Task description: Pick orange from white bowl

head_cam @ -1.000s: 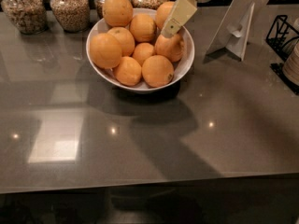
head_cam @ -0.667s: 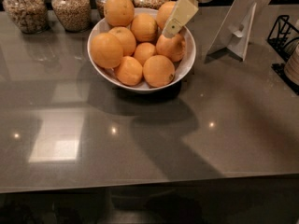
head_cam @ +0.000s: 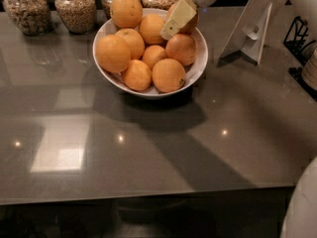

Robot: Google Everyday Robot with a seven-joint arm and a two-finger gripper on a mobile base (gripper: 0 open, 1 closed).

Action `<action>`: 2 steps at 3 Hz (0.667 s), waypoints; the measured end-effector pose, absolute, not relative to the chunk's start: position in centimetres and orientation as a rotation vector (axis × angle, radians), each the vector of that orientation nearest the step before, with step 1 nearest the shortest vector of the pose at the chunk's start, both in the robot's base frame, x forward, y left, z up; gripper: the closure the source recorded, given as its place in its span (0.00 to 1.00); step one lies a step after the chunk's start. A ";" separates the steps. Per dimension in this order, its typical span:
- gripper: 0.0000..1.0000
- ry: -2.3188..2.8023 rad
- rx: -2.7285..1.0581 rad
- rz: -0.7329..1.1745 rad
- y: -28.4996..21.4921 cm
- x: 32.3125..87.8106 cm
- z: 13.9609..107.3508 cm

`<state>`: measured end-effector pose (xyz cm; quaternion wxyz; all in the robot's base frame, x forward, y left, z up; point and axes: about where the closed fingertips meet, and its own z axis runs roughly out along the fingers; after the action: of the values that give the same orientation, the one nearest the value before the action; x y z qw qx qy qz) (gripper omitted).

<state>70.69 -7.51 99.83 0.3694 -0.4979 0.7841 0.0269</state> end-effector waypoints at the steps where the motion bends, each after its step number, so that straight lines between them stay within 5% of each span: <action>1: 0.00 2.057 -1.228 0.089 -7.1 71.9 98.6; 2: 0.00 2.116 -1.168 0.095 -7.6 72.5 97.5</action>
Offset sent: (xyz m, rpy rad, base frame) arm 0.0239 -0.0107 -0.0318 0.0479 0.0971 -0.1744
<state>72.50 -7.62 97.51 0.3534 -0.4517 0.8184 0.0369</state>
